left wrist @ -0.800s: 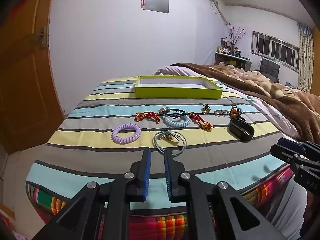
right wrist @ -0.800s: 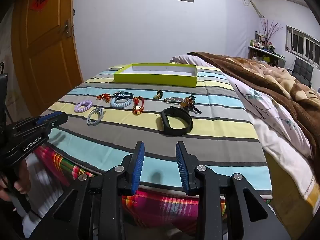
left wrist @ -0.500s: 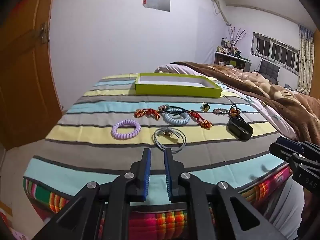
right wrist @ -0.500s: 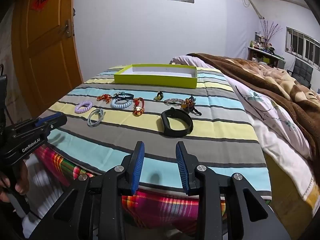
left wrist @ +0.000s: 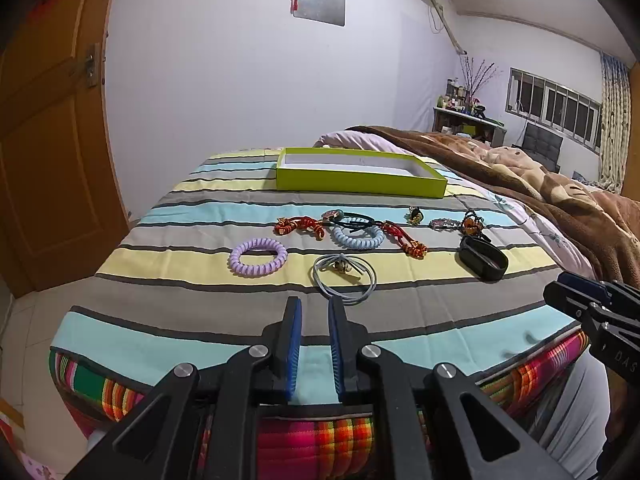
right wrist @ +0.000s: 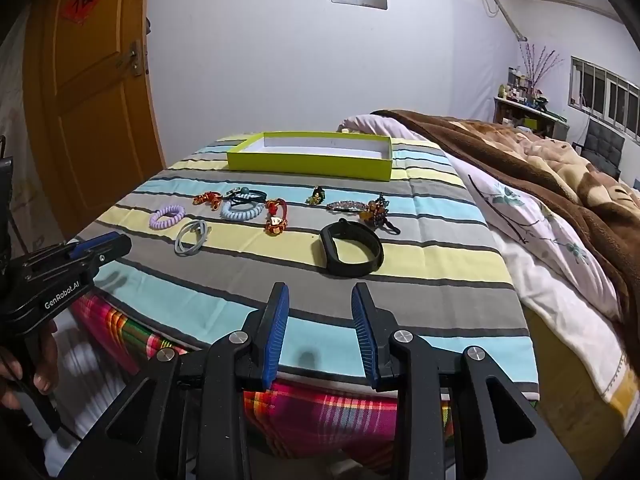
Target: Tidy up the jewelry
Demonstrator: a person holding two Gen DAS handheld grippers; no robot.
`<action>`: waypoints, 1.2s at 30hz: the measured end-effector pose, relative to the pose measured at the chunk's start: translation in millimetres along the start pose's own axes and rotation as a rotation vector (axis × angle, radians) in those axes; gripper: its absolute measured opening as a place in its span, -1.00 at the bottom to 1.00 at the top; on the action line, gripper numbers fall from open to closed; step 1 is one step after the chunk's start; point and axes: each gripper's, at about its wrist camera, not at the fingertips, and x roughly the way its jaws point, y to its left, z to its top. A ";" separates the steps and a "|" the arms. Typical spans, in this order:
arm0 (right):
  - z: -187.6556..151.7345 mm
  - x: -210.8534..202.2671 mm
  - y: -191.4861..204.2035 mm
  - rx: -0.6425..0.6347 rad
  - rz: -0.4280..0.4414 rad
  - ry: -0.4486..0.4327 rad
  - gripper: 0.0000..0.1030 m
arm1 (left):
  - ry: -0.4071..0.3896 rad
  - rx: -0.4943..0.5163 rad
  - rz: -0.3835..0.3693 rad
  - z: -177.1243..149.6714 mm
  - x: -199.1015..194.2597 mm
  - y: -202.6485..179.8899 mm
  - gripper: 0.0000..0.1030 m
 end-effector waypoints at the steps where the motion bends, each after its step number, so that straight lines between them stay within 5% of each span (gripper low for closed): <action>1: 0.4 -0.5 -0.2 0.000 -0.001 -0.001 -0.35 | -0.001 -0.001 -0.001 -0.1 -0.5 0.0 -0.75; 36: 0.5 -4.8 3.3 -0.009 -0.004 -0.017 -0.35 | -0.025 -0.003 -0.003 -0.8 -8.5 -1.1 -0.75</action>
